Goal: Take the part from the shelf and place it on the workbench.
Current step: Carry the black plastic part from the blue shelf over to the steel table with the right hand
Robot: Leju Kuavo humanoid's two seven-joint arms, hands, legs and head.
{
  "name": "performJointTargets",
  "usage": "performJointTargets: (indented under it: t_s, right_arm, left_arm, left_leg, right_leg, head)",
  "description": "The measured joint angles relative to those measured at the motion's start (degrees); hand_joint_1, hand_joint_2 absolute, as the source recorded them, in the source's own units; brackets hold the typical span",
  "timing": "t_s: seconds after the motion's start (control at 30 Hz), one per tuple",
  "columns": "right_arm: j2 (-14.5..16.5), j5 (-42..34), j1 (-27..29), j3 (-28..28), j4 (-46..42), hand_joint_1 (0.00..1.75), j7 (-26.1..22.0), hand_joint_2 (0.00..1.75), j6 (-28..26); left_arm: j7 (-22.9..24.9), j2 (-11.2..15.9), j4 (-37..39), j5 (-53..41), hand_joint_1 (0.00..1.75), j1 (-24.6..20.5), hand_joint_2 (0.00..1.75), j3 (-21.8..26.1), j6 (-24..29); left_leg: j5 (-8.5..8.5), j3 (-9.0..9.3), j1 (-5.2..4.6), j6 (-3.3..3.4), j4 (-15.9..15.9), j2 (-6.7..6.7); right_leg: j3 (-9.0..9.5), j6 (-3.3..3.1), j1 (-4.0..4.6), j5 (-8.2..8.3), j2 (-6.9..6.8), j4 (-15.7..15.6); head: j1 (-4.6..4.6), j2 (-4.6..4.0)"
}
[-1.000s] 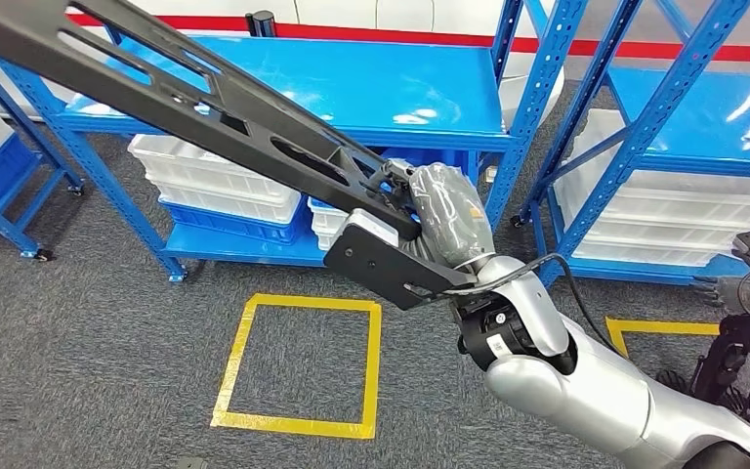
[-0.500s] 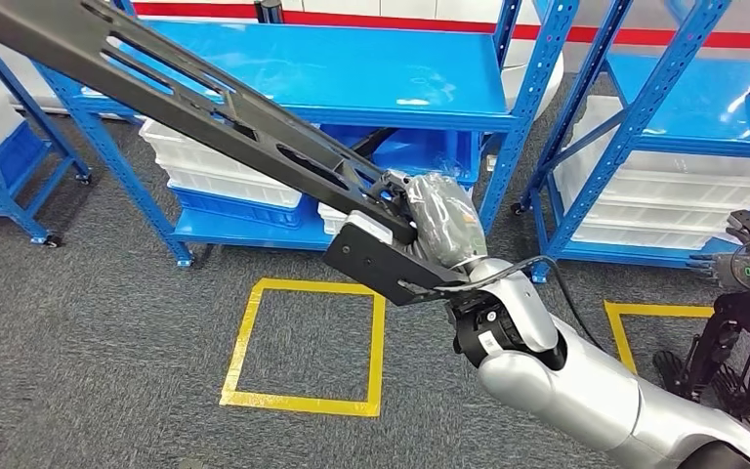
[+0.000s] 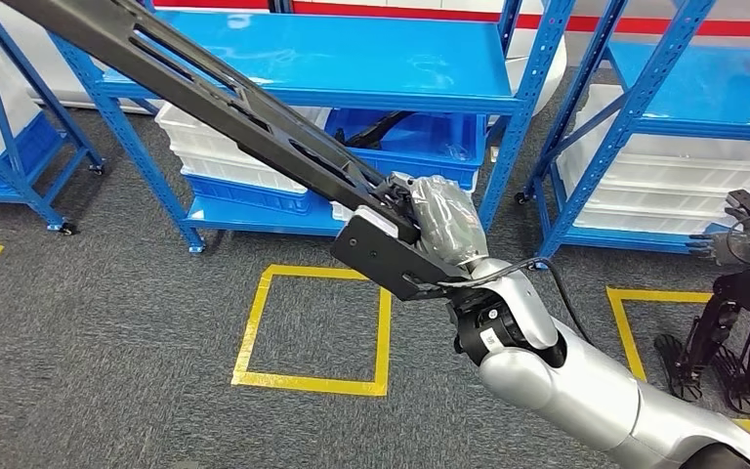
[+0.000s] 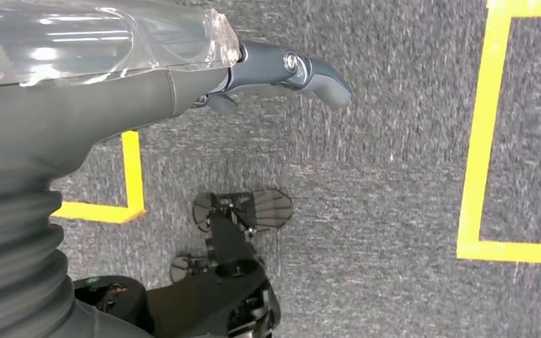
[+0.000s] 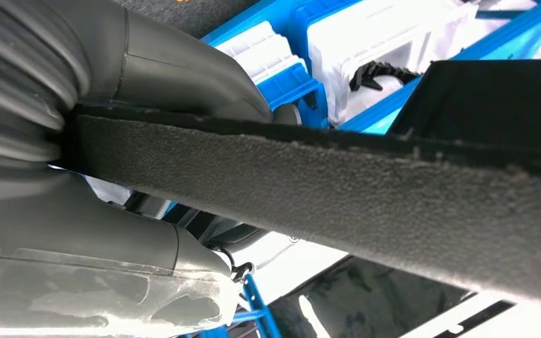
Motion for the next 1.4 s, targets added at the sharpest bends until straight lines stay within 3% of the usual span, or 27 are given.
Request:
performJointTargets:
  t_s: [0.1, 0.13, 0.2, 0.27, 0.3, 0.33, 0.37, 0.4, 0.43, 0.5, 0.57, 0.63, 0.67, 0.73, 0.8, 0.83, 0.87, 0.9, 0.93, 1.0, 1.07, 1.13, 1.23, 1.3, 1.37, 1.4]
  right_arm:
    - [0.0, 0.1, -0.2, -0.1, 0.0, 1.75, 0.0, 1.75, -0.2]
    - [0.0, 0.1, -0.3, -0.1, 0.0, 1.75, 0.0, 1.75, -0.2]
    - [0.1, 0.2, -0.3, -0.1, 0.1, 1.75, 0.0, 1.75, -0.3]
    - [0.1, 0.3, -0.3, 0.0, 0.1, 1.75, 0.0, 1.75, -0.3]
    - [0.1, 0.5, -0.2, 0.0, 0.2, 1.75, 0.0, 1.75, -0.3]
    - [0.1, 0.6, -0.2, 0.0, 0.2, 1.75, 0.0, 1.75, -0.3]
    - [0.1, 0.6, -0.2, 0.1, 0.3, 1.75, 0.0, 1.75, -0.3]
    - [0.1, 0.7, -0.2, 0.1, 0.3, 1.75, 0.0, 1.75, -0.3]
    - [0.1, 0.7, -0.2, 0.1, 0.3, 1.75, 0.0, 1.75, -0.3]
    - [0.1, 0.7, -0.2, 0.1, 0.3, 1.75, 0.0, 1.75, -0.3]
    - [0.1, 0.8, -0.2, 0.1, 0.3, 1.75, 0.0, 1.75, -0.3]
    - [0.0, 0.8, -0.3, 0.1, 0.4, 1.75, 0.0, 1.75, -0.3]
    - [0.0, 0.9, -0.3, 0.1, 0.4, 1.75, 0.0, 1.75, -0.3]
    - [0.0, 1.1, -0.3, 0.1, 0.4, 1.75, 0.0, 1.75, -0.3]
    - [0.0, 1.2, -0.3, 0.1, 0.5, 1.75, 0.0, 1.75, -0.3]
    - [0.0, 1.2, -0.2, 0.1, 0.6, 1.75, 0.0, 1.75, -0.3]
    - [0.0, 1.2, -0.2, 0.2, 0.6, 1.75, 0.0, 1.75, -0.2]
    - [0.0, 1.2, -0.1, 0.2, 0.7, 1.75, 0.0, 1.75, -0.2]
    - [0.0, 1.2, -0.1, 0.2, 0.7, 1.75, 0.0, 1.75, -0.2]
    - [0.0, 1.3, -0.2, 0.2, 0.8, 1.75, 0.0, 1.75, -0.1]
    - [0.0, 1.4, -0.2, 0.2, 0.8, 1.75, 0.0, 1.75, 0.0]
    - [0.0, 1.5, -0.3, 0.2, 0.8, 1.75, 0.0, 1.75, 0.0]
    - [0.0, 1.8, -0.4, 0.2, 0.8, 1.75, 0.1, 1.75, 0.1]
    - [0.0, 2.3, -0.5, 0.2, 0.8, 1.75, 0.2, 1.75, 0.2]
    - [0.1, 3.0, -0.4, 0.3, 0.8, 1.75, 0.2, 1.75, 0.2]
    - [0.1, 3.4, -0.4, 0.4, 0.8, 1.75, 0.3, 1.75, 0.2]
  left_arm:
    - [0.0, 0.0, 0.0, -0.1, 0.0, 0.0, 1.75, 0.0, 0.0]
    - [0.0, 0.0, 0.0, -0.1, 0.0, 0.1, 1.75, 0.0, 0.0]
    - [0.0, 0.0, 0.0, -0.2, 0.0, 0.1, 1.75, 0.0, 0.0]
    - [0.0, 0.0, 0.0, -0.2, 0.0, 0.1, 1.75, -0.1, 0.0]
    - [0.0, 0.1, 0.0, -0.2, 0.0, 0.1, 1.75, -0.1, 0.0]
    - [0.0, 0.1, 0.0, -0.2, 0.0, 0.1, 1.75, -0.1, 0.0]
    - [0.0, 0.1, 0.0, -0.2, 0.0, 0.1, 1.75, -0.1, 0.0]
    - [0.0, 0.1, 0.0, -0.3, 0.0, 0.0, 1.75, -0.1, 0.0]
    - [0.0, 0.1, 0.0, -0.3, 0.0, 0.0, 1.75, -0.1, 0.0]
    - [0.0, 0.2, 0.0, -0.3, 0.0, -0.2, 1.75, -0.1, 0.0]
    - [0.0, 0.2, 0.0, -0.3, 0.0, -0.2, 1.75, -0.1, 0.0]
    - [0.0, 0.2, 0.0, -0.3, 0.0, -0.1, 1.75, -0.1, 0.0]
    - [0.1, 0.3, 0.0, -0.3, 0.0, -0.2, 1.75, -0.1, 0.0]
    - [0.2, 0.3, 0.0, -0.4, 0.0, -0.2, 1.75, -0.1, 0.0]
    - [0.3, 0.3, 0.0, -0.6, 0.0, -0.2, 1.75, -0.1, 0.0]
    - [0.4, 0.3, 0.0, -0.6, 0.0, -0.2, 1.75, -0.1, 0.0]
    - [0.5, 0.3, 0.0, -0.7, 0.0, -0.2, 1.75, -0.1, 0.0]
    - [0.5, 0.3, 0.0, -0.8, 0.0, -0.2, 1.75, -0.1, 0.0]
    - [0.5, 0.3, 0.0, -0.9, 0.0, -0.2, 1.75, -0.1, 0.0]
    - [0.4, 0.3, 0.0, -1.0, 0.0, -0.2, 1.75, -0.1, 0.3]
    - [0.3, 0.3, 0.0, -1.1, 0.0, -0.3, 1.75, -0.1, 0.6]
    - [0.2, 0.3, 0.0, -1.1, 0.0, -0.3, 1.75, -0.1, 0.6]
    - [0.1, 0.2, 0.0, -1.1, 0.0, -0.2, 1.75, -0.1, 0.6]
    - [0.0, 0.2, 0.0, -1.1, 0.0, -0.2, 1.75, -0.1, 0.6]
    - [0.0, 0.3, 0.0, -1.0, 0.0, -0.1, 1.75, -0.1, 0.6]
    - [0.0, 0.3, 0.0, -0.9, 0.0, -0.1, 1.75, -0.1, 0.6]
  left_leg:
    - [1.23, -0.29, 0.46, -1.2, -0.6, 0.08]
    - [0.7, -0.71, 0.52, -1.56, -0.2, 0.09]
    - [-3.23, -2.43, 0.62, -2.1, 3.4, 0.1]
    - [-8.88, -5.13, 0.7, -2.52, 12.0, 0.09]
    - [-10.43, -6.01, 0.68, -2.62, 15.8, 0.09]
    - [-10.77, -6.08, 0.65, -2.65, 18.1, 0.09]
    - [-9.66, -4.74, 0.6, -2.56, 17.6, 0.09]
    - [-7.98, -2.15, 0.51, -2.32, 14.5, 0.09]
    - [-6.46, 1.14, 0.38, -1.95, 10.0, 0.09]
    - [-5.95, 6.92, 0.08, -0.99, 1.2, 0.09]
    - [-6.47, 8.63, -0.16, -0.47, -1.9, 0.08]
    - [-5.63, 8.16, -0.08, -0.03, -2.1, 0.13]
    - [-5.19, 7.8, 0.08, 0.28, -2.2, 0.17]
    - [-4.14, 6.81, 0.39, 0.85, -2.3, 0.26]
    - [-3.13, 5.52, 0.42, 1.04, -2.2, 0.27]
    - [-2.64, 4.88, 0.42, 1.01, -2.2, 0.27]
    - [-2.17, 4.2, 0.42, 0.95, -2.1, 0.27]
    - [-1.75, 3.56, 0.42, 0.86, -2.0, 0.27]
    - [-1.46, 3.05, 0.42, 0.76, -1.9, 0.25]
    - [-0.87, 2.3, 0.4, 0.4, -1.8, 0.23]
    - [-0.25, 1.99, 0.38, -0.2, -1.8, 0.23]
    - [0.33, 1.86, 0.47, -0.89, -1.9, 0.24]
    - [0.27, 1.32, 0.61, -1.89, -1.3, 0.22]
    - [-3.07, -0.55, 0.72, -2.22, 3.0, 0.2]
    - [-7.59, -3.52, 0.75, -2.42, 11.1, 0.2]
    - [-8.74, -4.45, 0.75, -2.46, 14.1, 0.2]
  right_leg:
    - [-0.11, -0.38, 0.47, 0.98, -0.06, -1.5]
    - [-0.53, -0.65, 0.36, 1.66, -0.14, -1.8]
    - [-1.68, -1.01, 0.01, 3.04, -0.29, -2.2]
    - [-3.28, -1.19, 0.03, 4.27, -0.3, -2.1]
    - [-4.01, -1.2, 0.06, 4.81, -0.29, -2.1]
    - [-4.78, -1.2, 0.09, 5.39, -0.29, -2.1]
    - [-5.45, -1.17, 0.12, 5.9, -0.27, -2.1]
    - [-6.04, -1.1, 0.19, 6.41, -0.24, -2.1]
    - [-6.54, -1.02, 0.27, 6.88, -0.22, -2.0]
    - [-7.12, -0.77, 0.39, 7.64, -0.22, -2.0]
    - [-7.3, -0.34, 0.31, 8.29, -0.26, -2.1]
    - [-7.58, 0.32, 0.25, 8.83, -0.23, -2.0]
    - [-8.06, 0.73, 0.21, 8.1, -0.14, -1.3]
    - [-9.85, 1.53, -0.05, 4.03, 0.02, 3.1]
    - [-12.58, 2.15, -0.55, -1.58, 0.06, 11.8]
    - [-13.58, 2.37, -0.78, -3.29, 0.06, 15.6]
    - [-13.82, 2.54, -0.97, -3.89, 0.06, 18.1]
    - [-12.97, 2.62, -1.1, -3.2, 0.06, 18.2]
    - [-11.16, 2.62, -1.17, -1.74, 0.06, 16.2]
    - [-4.81, 2.33, -1.18, 1.0, 0.07, 7.0]
    - [0.21, 1.8, -0.88, 1.16, 0.12, -1.0]
    - [1.08, 1.24, -0.48, 0.7, 0.2, -2.8]
    - [0.38, 0.1, -0.53, 1.65, 0.15, -2.9]
    - [-0.31, -0.56, -0.68, 2.43, 0.08, -3.1]
    - [-1.16, -0.87, -0.53, 2.99, 0.07, -3.0]
    - [-1.5, -0.9, -0.44, 3.2, 0.06, -3.0]
  head:
    - [0.16, 0.0]
    - [0.18, 0.0]
    - [0.09, 0.0]
    - [0.0, 0.0]
    - [-0.02, 0.0]
    - [-0.03, 0.0]
    - [-0.04, 0.0]
    - [-0.04, 0.0]
    - [-0.05, 0.0]
    - [-0.01, 0.01]
    - [-0.01, 0.01]
    - [-0.08, 0.0]
    - [-0.11, 0.0]
    - [-0.04, -0.01]
    - [0.05, -0.01]
    - [0.05, 0.0]
    - [0.05, 0.0]
    - [0.06, 0.0]
    - [0.06, 0.0]
    - [0.06, 0.0]
    - [0.04, 0.0]
    - [0.05, 0.0]
    - [0.05, 0.0]
    - [-0.07, 0.0]
    - [-0.22, 0.0]
    - [-0.25, 0.0]
